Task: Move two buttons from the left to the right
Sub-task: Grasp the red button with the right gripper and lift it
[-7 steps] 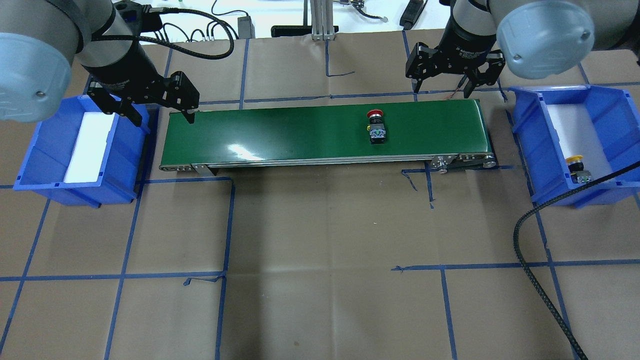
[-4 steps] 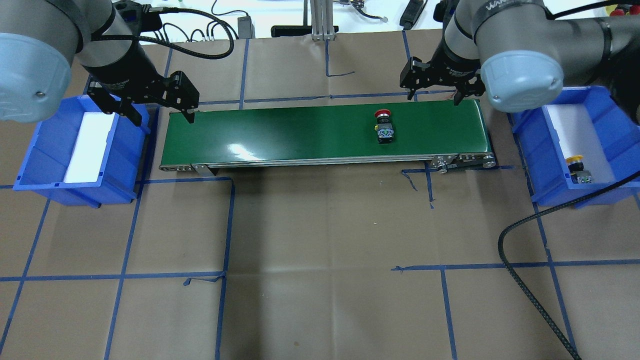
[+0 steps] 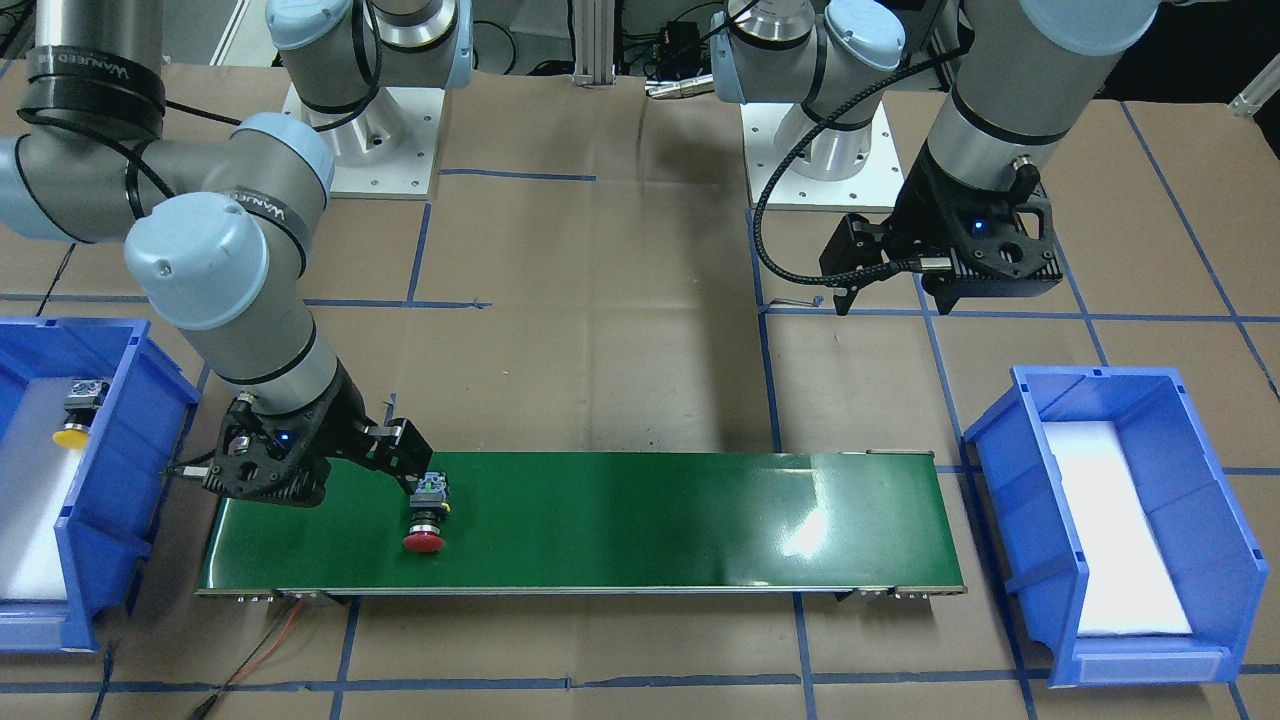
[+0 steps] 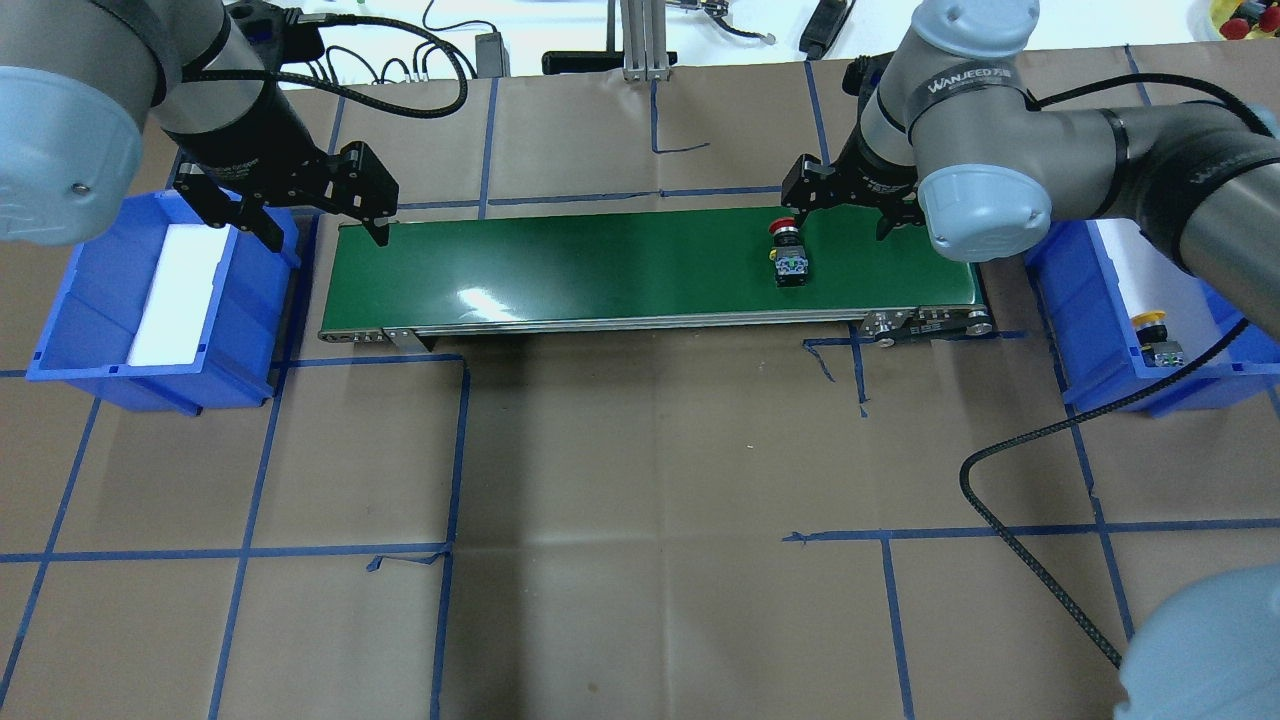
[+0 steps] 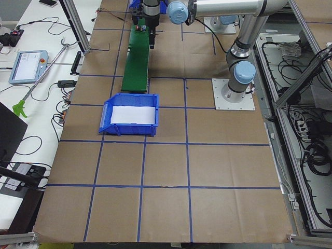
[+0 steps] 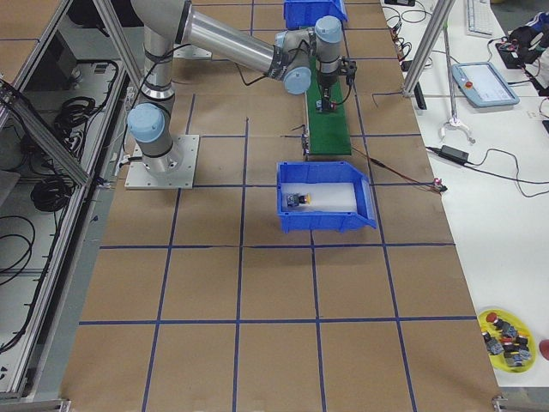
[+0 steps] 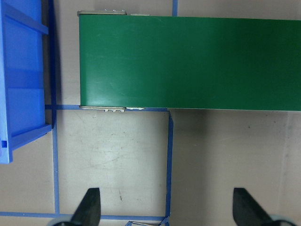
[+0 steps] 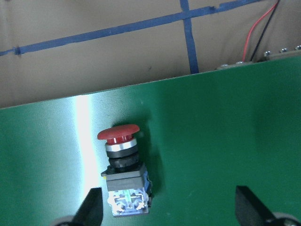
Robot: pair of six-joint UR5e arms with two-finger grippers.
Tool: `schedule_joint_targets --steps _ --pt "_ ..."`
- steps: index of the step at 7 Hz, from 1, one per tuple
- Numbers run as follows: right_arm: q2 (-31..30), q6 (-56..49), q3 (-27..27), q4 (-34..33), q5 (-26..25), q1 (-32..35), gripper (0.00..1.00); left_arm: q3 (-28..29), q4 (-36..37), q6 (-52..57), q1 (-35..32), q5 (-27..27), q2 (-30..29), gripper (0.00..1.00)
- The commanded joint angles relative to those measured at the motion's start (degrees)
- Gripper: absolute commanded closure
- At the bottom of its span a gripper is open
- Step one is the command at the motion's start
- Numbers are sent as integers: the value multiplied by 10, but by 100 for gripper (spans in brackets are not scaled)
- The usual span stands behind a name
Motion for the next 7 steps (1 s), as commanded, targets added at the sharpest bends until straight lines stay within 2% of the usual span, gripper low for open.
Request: schedule_joint_targets --steps 1,3,4,5,6,7 --pt "23 3 -2 -7 18 1 1 0 1 0 0 0 0 0" --pt "48 -3 2 -19 8 1 2 0 1 0 0 0 0 0" --pt "53 -6 3 -18 6 1 6 0 1 0 0 0 0 0" --pt "57 -10 1 -16 5 1 28 0 1 0 0 0 0 0" --pt "52 -22 -2 -9 5 1 70 0 1 0 0 0 0 0" --pt "47 -38 -2 -6 -4 -1 92 0 1 0 0 0 0 0"
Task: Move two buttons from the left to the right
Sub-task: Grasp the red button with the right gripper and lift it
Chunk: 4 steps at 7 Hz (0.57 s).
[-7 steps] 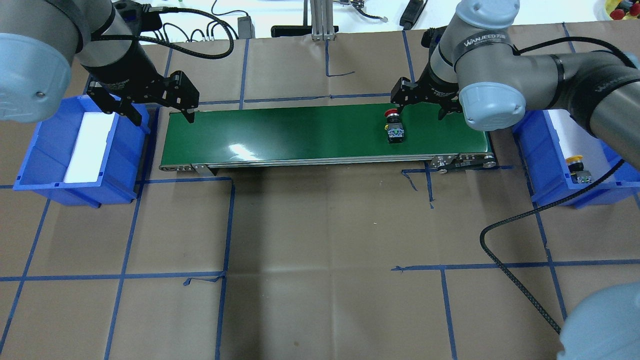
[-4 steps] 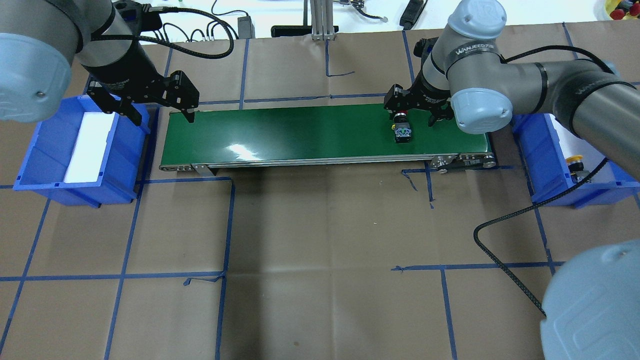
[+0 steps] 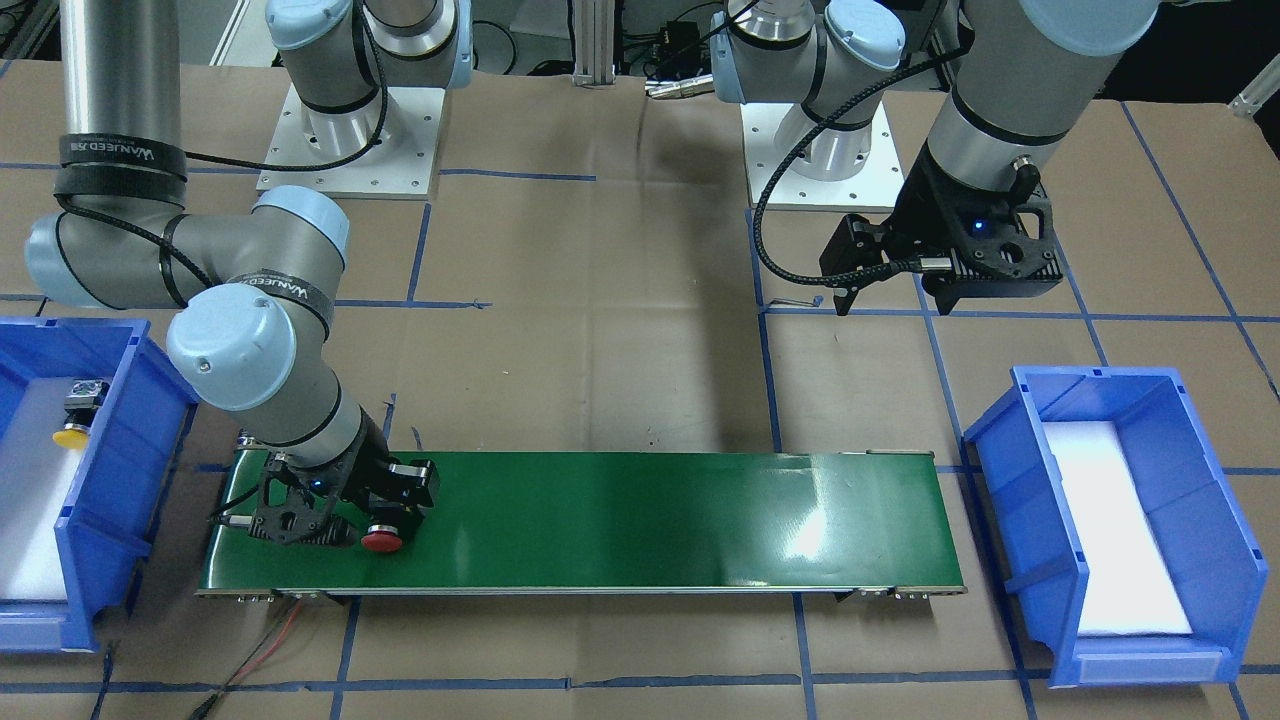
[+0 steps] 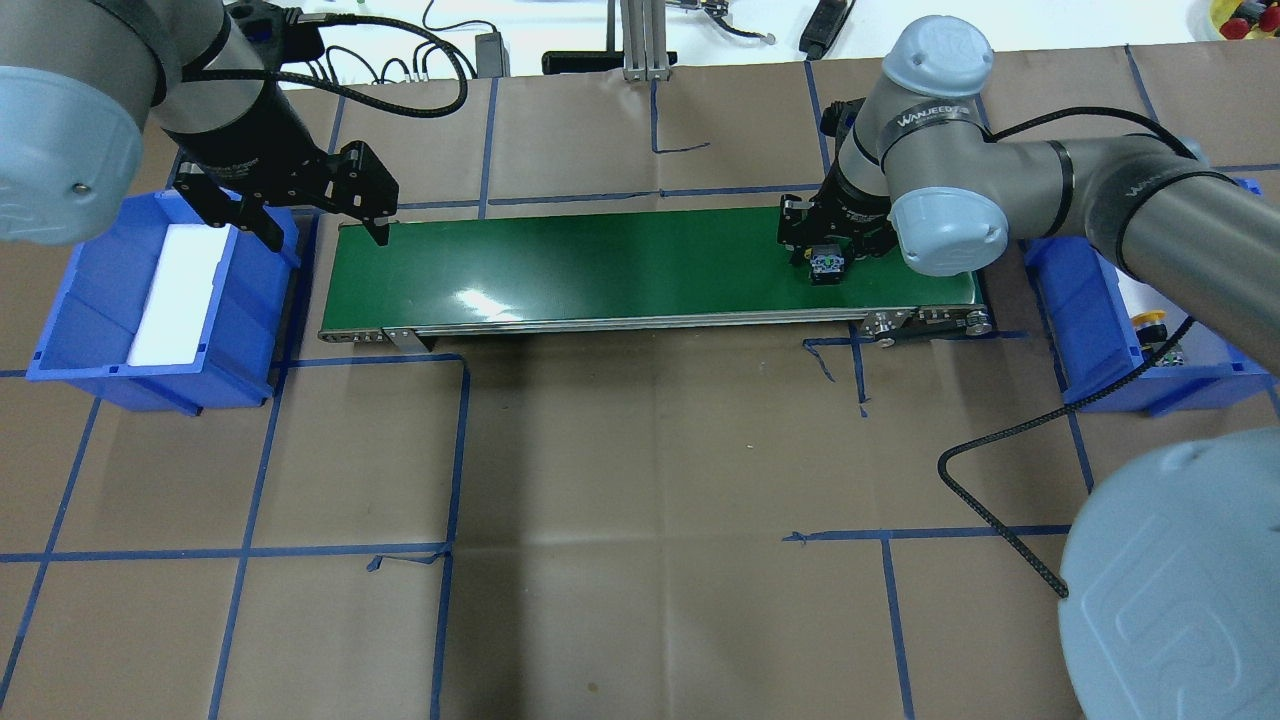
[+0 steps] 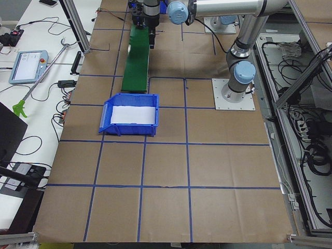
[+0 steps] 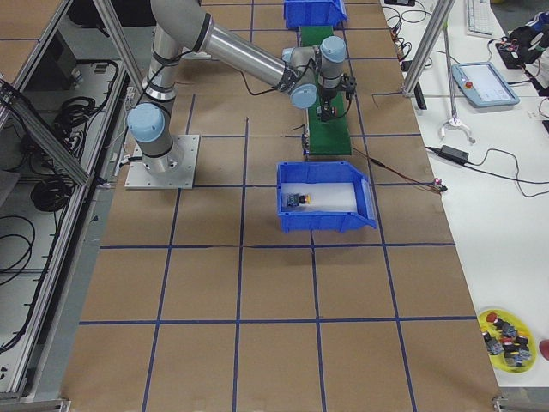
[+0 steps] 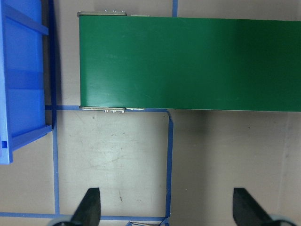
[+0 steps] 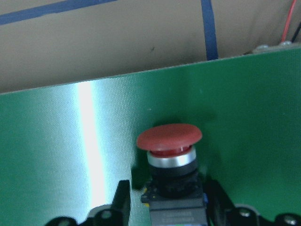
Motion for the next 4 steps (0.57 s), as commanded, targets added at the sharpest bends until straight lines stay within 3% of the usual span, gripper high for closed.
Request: schedule_joint_targets --steps 1,4 --pt "-8 -38 -12 10 -75 -12 94 0 0 0 0 0 0 0" --pt "-80 -110 -134 230 -94 -80 96 0 0 0 0 0 0 0"
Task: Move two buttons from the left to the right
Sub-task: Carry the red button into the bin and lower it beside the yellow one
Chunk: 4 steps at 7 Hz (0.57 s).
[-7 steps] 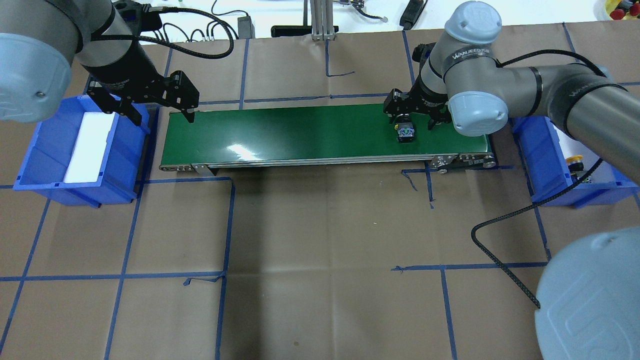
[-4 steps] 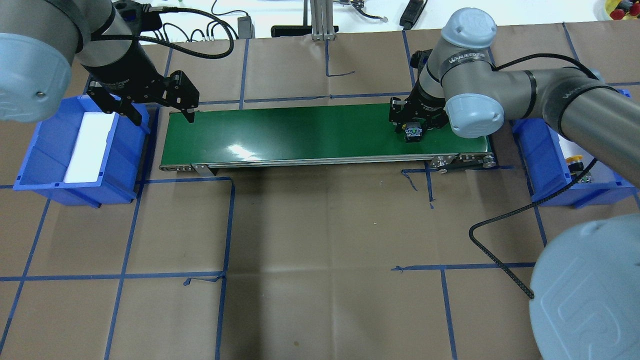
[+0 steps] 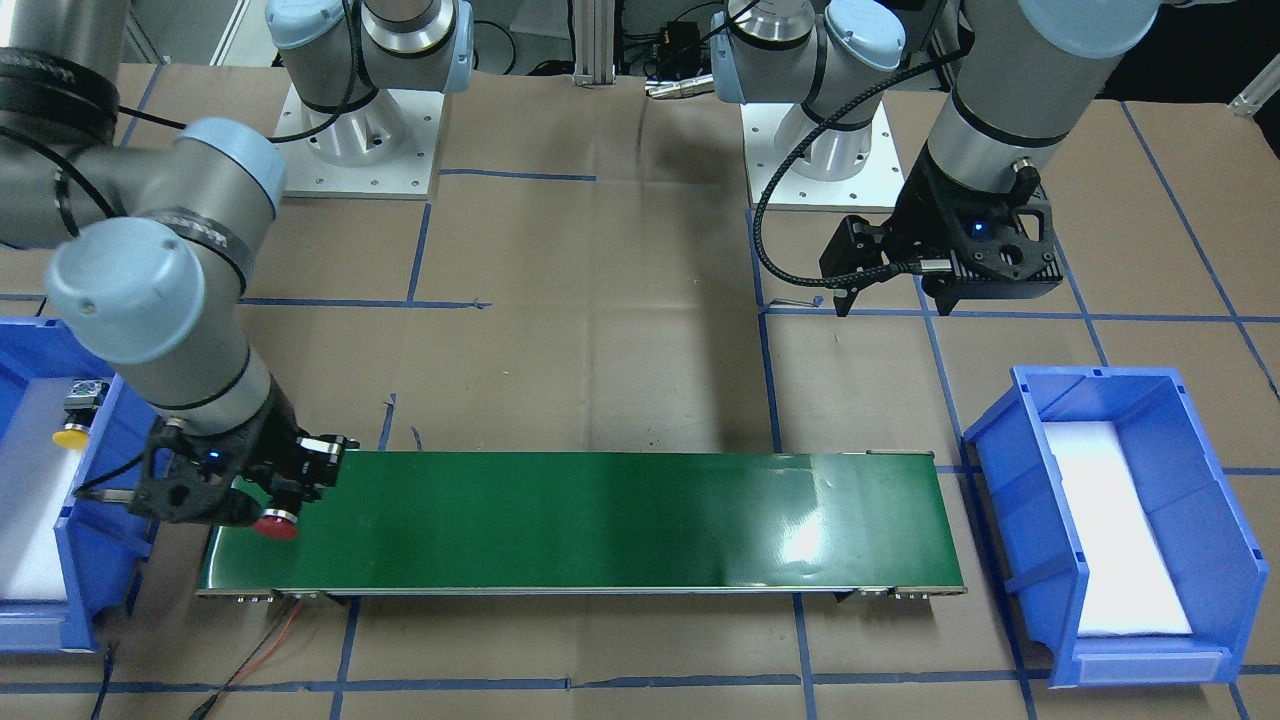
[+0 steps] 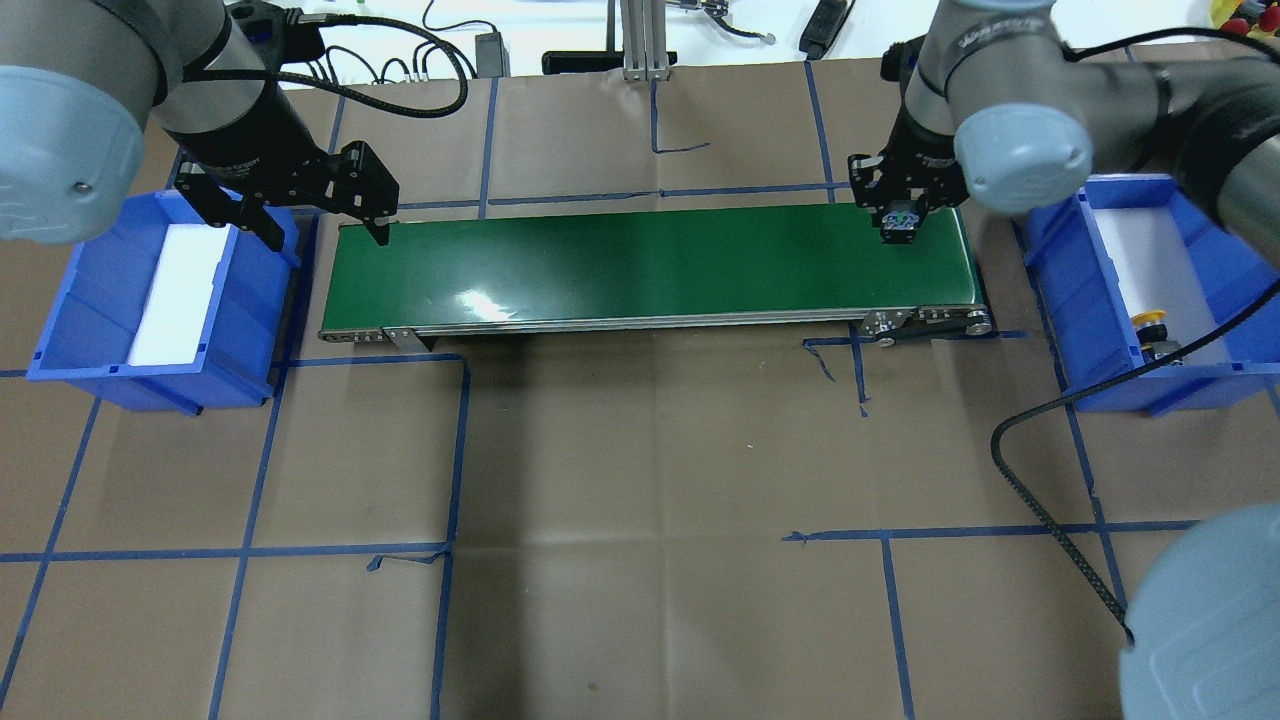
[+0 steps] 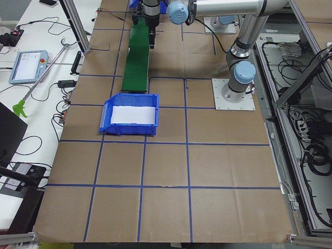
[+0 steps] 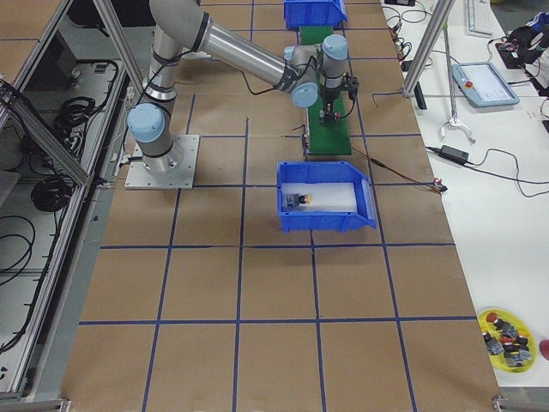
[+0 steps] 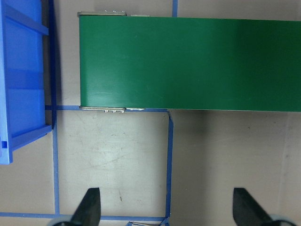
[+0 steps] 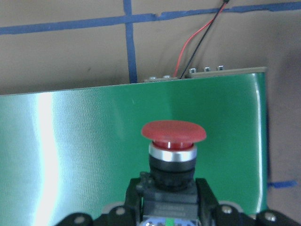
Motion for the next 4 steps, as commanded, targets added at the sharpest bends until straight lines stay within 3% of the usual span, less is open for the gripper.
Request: schedule_joint_targets --steps 1,4 --pt "-27 -109 -94 136 -6 -78 96 0 1 0 0 0 0 0" --pt "-16 -330 -108 144 2 -232 96 0 0 0 0 0 0 0"
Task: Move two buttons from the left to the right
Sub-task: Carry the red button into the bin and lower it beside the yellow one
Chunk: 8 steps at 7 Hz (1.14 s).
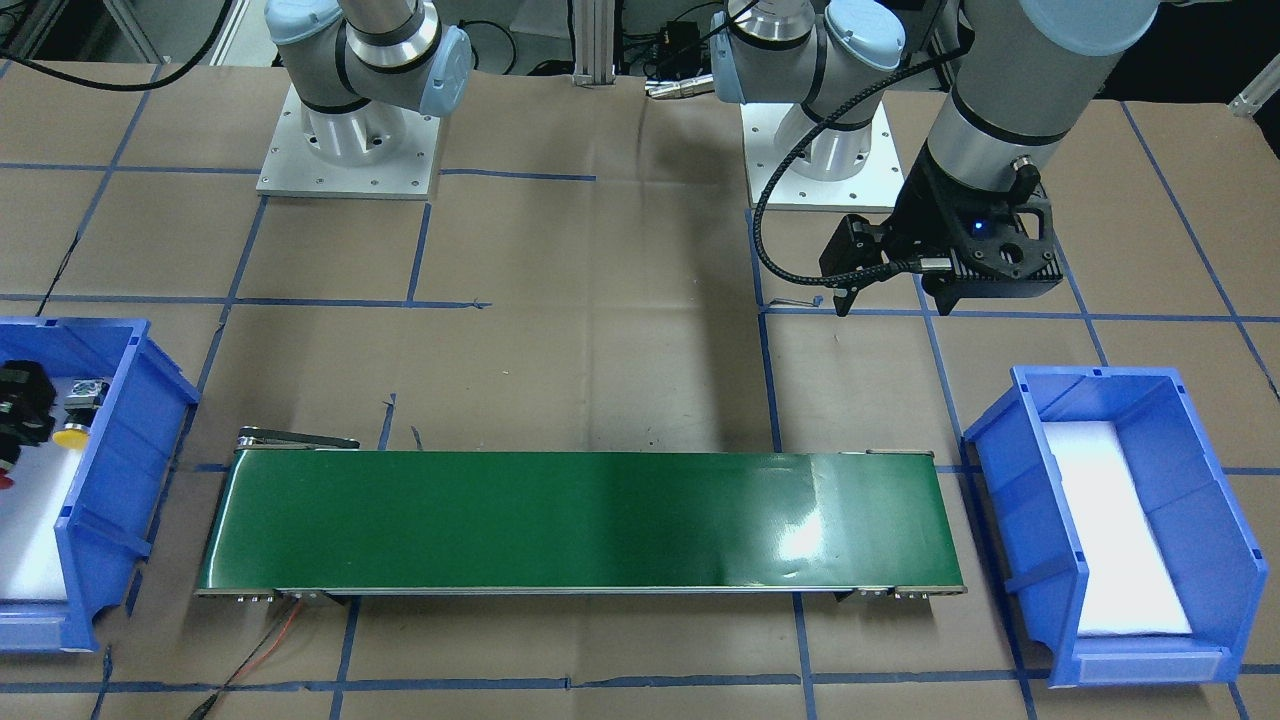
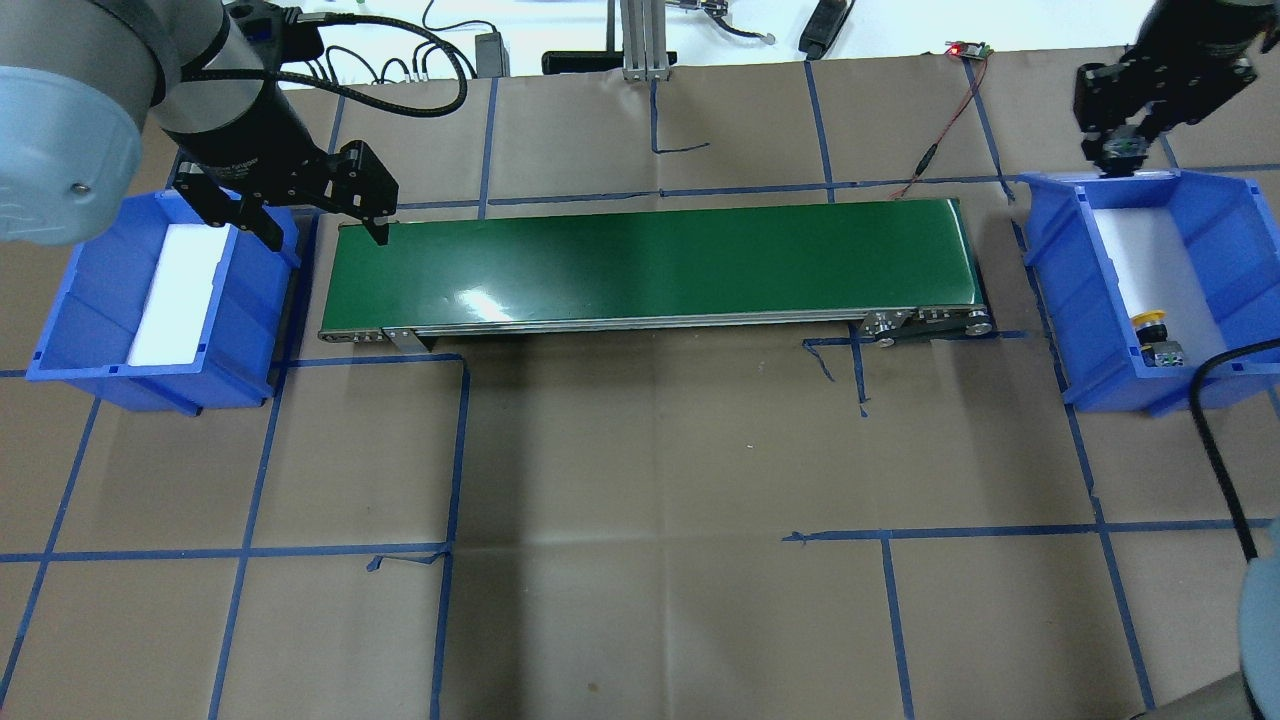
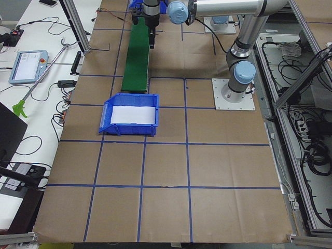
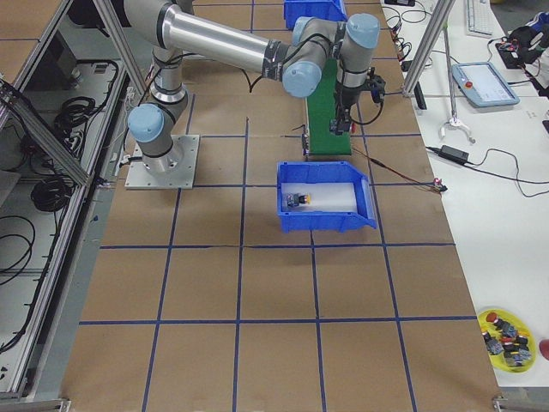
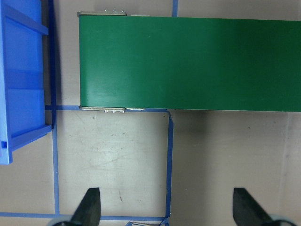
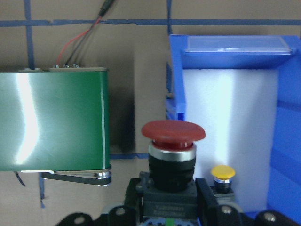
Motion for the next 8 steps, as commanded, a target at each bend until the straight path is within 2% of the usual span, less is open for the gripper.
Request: schedule_joint_targets --steps 1,3,4,6,8 --pt "24 -121 -3 -7 5 -83 96 0 -1 0 0 0 0 0" --pt "83 -138 -2 -63 10 -90 96 0 -1 0 0 0 0 0" --pt "97 -141 8 -73 33 -90 96 0 -1 0 0 0 0 0" --pt "105 -141 56 -160 42 -90 96 0 0 0 0 0 0 0" --pt "115 -140 87 -195 43 -90 96 0 0 0 0 0 0 0"
